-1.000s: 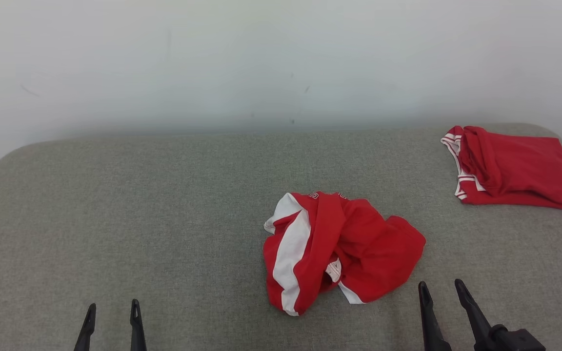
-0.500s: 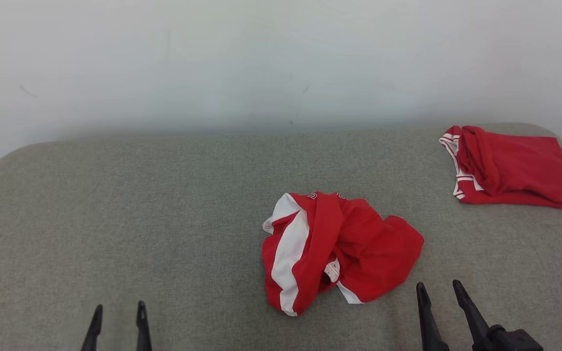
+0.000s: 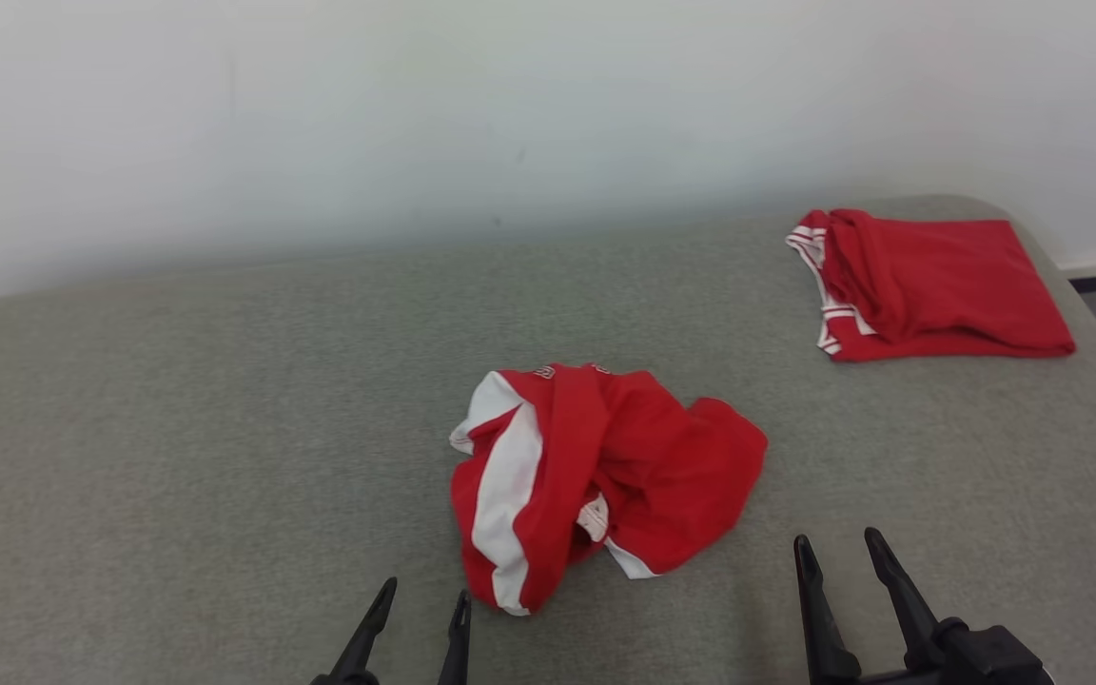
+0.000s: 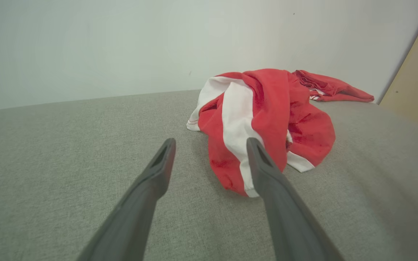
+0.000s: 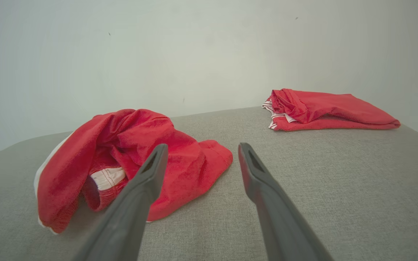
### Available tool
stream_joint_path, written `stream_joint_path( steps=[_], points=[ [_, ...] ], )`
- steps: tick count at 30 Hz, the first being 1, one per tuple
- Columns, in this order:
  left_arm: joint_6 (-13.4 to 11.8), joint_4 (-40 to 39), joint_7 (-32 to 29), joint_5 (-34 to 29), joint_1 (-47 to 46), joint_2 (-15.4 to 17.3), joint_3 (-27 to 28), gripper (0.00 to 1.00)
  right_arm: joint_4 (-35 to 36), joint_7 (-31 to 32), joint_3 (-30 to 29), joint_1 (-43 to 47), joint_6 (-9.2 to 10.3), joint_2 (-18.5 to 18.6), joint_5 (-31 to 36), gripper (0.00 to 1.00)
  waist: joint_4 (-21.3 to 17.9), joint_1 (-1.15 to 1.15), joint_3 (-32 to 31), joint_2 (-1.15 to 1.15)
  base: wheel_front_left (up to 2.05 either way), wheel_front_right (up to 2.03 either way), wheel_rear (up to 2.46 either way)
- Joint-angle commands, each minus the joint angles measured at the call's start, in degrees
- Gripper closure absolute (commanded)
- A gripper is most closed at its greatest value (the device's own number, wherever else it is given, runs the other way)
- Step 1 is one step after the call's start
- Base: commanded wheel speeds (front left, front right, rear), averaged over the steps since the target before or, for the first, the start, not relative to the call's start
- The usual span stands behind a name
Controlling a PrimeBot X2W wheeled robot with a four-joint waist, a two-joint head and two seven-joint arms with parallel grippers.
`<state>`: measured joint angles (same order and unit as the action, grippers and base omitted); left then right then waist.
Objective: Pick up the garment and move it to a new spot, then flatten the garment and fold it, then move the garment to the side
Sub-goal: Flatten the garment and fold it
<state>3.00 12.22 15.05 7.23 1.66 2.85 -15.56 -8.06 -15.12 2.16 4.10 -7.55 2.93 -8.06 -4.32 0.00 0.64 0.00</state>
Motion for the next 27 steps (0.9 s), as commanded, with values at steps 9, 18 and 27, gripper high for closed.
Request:
stream_joint_path(
  steps=[9, 18, 27],
  points=[
    [-0.23, 6.77, 0.17, -0.14, -6.88, 0.06, -3.46, 0.00, 0.66, 0.00, -0.37, -2.00, 0.15, -0.10, -0.86, 0.00, -8.49, 0.00, 5.92, 0.00, 0.00, 0.00, 0.00],
    [-0.69, 14.03, 0.17, -1.14, -11.89, 0.06, -1.90, 0.49, 0.71, 0.00, -0.28, -3.40, 0.15, -0.11, -1.39, 0.00, -11.02, 0.00, 7.75, 0.00, 0.00, 0.00, 0.00],
    [-0.45, 9.64, 0.17, 1.42, -13.33, 0.02, -2.84, 1.00, 0.65, 0.00, -1.43, -2.39, 0.15, -0.10, -1.54, 0.00, -7.34, 0.00, 6.08, 0.00, 0.00, 0.00, 0.00]
  ],
)
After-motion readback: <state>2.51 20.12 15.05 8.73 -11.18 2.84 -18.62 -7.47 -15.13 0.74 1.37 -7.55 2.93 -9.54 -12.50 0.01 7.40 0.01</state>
